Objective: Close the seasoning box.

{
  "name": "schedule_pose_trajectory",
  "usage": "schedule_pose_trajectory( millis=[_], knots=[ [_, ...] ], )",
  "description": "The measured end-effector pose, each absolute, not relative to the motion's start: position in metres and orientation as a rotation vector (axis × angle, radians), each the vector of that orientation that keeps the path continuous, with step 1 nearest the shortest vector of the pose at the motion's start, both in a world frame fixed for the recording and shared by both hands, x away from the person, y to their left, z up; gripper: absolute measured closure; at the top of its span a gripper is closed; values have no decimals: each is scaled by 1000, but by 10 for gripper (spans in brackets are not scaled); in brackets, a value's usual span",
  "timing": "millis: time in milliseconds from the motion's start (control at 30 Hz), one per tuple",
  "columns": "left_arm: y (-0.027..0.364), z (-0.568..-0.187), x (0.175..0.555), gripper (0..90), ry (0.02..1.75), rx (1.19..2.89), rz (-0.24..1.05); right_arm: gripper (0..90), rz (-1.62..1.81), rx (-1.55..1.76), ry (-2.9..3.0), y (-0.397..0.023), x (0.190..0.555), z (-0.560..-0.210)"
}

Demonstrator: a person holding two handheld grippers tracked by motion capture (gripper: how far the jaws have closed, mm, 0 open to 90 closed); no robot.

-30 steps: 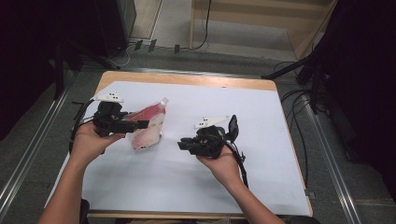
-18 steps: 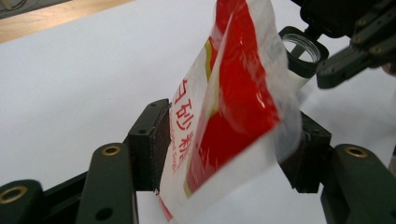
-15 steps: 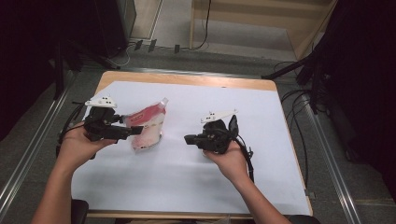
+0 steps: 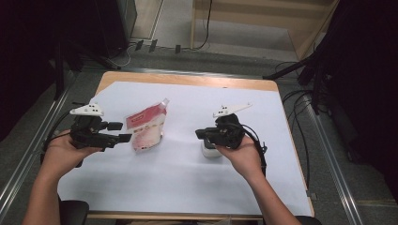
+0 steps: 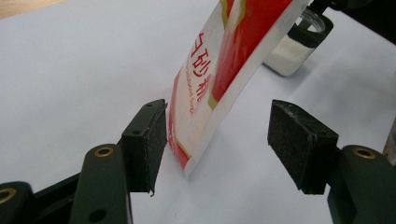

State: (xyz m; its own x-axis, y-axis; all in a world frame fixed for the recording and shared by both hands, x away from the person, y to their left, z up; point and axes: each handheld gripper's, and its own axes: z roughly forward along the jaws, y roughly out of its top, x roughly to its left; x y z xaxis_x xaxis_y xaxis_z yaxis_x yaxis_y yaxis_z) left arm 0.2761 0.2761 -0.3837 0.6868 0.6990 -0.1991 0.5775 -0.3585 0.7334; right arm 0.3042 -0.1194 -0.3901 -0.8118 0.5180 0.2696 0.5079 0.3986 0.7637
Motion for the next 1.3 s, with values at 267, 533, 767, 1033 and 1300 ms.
schedule_pose_trajectory(
  millis=[267, 533, 767, 1033, 1300],
  knots=[
    [295, -389, 276, 376, 1035, 2048, 167, 900, 1417, 970, 2581, -141, 309, -377],
    [304, -397, 278, 368, 1061, 2035, 140, 900, 1433, 1018, 2520, -163, 314, -368],
    [307, -402, 280, 369, 1061, 2048, 148, 900, 1443, 1076, 2458, -184, 317, -361],
    [315, -406, 282, 369, 1103, 2032, 168, 900, 1418, 1135, 2396, -205, 321, -360],
    [313, -418, 292, 369, 1164, 2025, 194, 900, 1381, 1221, 2352, -222, 329, -370]
  ],
)
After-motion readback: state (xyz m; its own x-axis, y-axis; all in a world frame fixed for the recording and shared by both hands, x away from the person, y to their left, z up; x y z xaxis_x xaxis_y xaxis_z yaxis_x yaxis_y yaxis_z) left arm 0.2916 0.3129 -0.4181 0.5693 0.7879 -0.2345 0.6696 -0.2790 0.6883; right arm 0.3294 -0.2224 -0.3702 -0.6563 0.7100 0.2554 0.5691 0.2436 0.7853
